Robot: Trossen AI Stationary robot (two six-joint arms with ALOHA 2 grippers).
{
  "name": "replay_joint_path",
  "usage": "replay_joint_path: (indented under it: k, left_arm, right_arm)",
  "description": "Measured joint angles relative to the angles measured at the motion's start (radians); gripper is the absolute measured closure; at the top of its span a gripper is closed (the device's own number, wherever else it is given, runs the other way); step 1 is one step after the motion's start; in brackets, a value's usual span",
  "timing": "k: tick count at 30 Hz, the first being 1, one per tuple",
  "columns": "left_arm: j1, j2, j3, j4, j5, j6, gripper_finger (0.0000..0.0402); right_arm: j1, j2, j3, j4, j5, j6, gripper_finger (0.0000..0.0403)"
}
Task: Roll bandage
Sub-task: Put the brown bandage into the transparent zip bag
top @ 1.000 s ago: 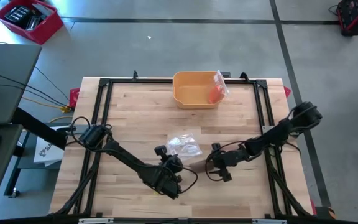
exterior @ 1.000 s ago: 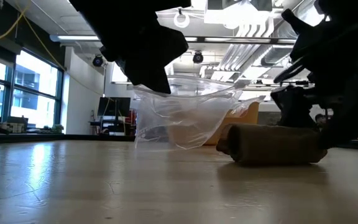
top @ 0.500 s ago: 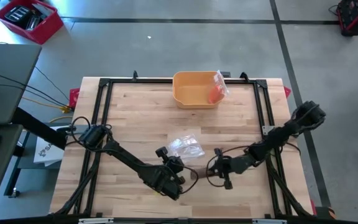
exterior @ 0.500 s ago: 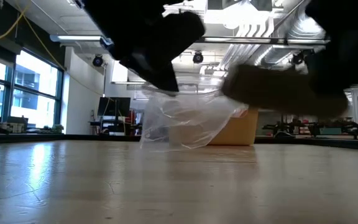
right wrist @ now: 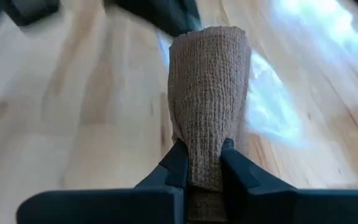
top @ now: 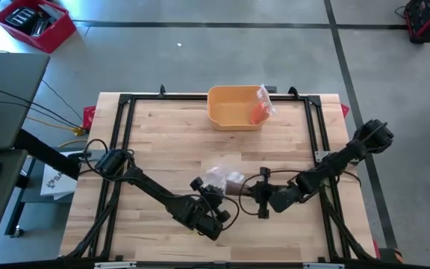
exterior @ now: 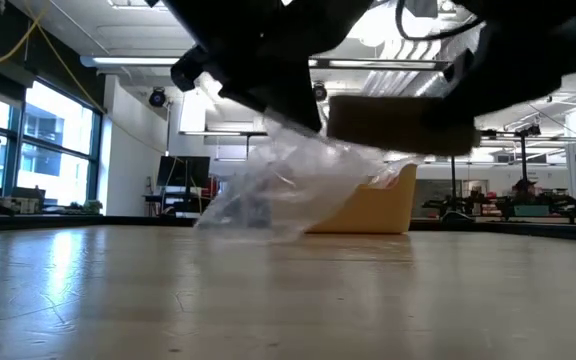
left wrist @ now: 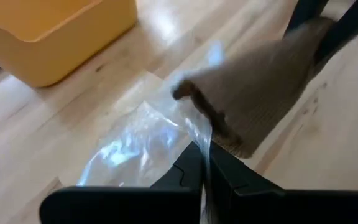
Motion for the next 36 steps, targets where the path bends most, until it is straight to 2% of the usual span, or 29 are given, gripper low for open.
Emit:
replay_joint_path:
  k: [9,20,25,31,36]
  left_arm:
    - [0.004,-0.005,0.0,0.036,-0.034,-0.03,0.0401]
    - [0.03,-0.005,0.0,0.055,-0.016,-0.013,0.0401]
    - [0.03,-0.005,0.0,0.055,0.0,0.013,0.0401]
    - [0.028,-0.005,0.0,0.055,0.004,0.028,0.0401]
    - [0.028,-0.005,0.0,0.055,0.015,0.044,0.0401]
  right_arm:
    - [-0.002,0.001,-0.008,-0.034,-0.035,0.012,0.0369]
    - [0.039,0.001,-0.006,-0.01,-0.222,-0.117,0.0369]
    - [0.068,-0.001,-0.006,-0.008,-0.14,-0.108,0.0369]
    - [0.055,-0.014,-0.006,0.05,-0.135,-0.148,0.0369]
    - [0.024,-0.053,-0.005,0.031,-0.072,-0.137,0.0369]
